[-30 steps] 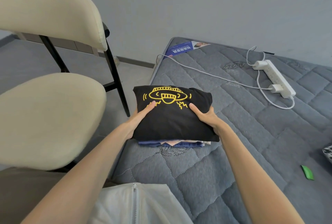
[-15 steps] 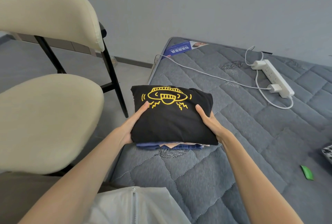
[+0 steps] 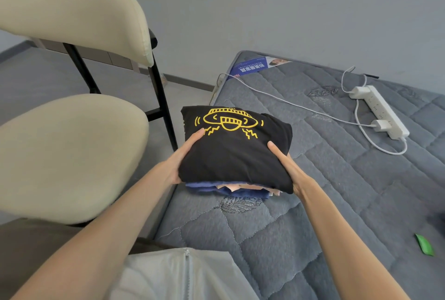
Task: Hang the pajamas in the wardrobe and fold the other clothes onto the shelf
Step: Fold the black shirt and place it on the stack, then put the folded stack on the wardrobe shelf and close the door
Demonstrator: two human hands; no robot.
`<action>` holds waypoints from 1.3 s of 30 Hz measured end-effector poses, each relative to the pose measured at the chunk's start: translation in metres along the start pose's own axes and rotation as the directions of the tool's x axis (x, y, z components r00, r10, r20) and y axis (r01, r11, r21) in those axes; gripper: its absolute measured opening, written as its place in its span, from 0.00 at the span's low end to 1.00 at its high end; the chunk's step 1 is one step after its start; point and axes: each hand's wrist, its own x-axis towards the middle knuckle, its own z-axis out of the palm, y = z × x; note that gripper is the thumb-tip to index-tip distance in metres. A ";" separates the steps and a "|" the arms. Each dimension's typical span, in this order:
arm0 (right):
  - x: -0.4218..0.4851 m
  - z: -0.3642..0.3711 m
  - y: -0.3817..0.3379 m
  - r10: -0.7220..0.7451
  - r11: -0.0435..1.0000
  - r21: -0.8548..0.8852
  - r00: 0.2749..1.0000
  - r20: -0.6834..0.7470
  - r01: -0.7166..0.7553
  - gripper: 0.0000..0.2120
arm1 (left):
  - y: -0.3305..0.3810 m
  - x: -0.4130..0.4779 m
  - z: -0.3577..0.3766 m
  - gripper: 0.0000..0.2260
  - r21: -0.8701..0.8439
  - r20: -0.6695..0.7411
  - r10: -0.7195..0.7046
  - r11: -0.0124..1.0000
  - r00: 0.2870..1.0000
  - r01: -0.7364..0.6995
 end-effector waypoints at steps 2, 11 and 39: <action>0.001 0.010 -0.008 -0.033 0.999 0.015 0.999 0.017 0.033 0.53 | 0.011 -0.011 -0.002 0.24 0.023 -0.004 0.037 0.999 0.999 -0.037; 0.000 0.108 -0.065 -0.161 0.985 -0.031 0.964 0.211 0.171 0.54 | 0.060 -0.100 -0.052 0.22 0.052 -0.158 0.256 0.967 0.954 -0.251; -0.058 0.664 -0.127 0.014 0.929 -0.219 0.564 0.826 0.297 0.36 | 0.114 -0.467 -0.356 0.18 -0.081 -0.734 0.479 0.643 0.483 -0.761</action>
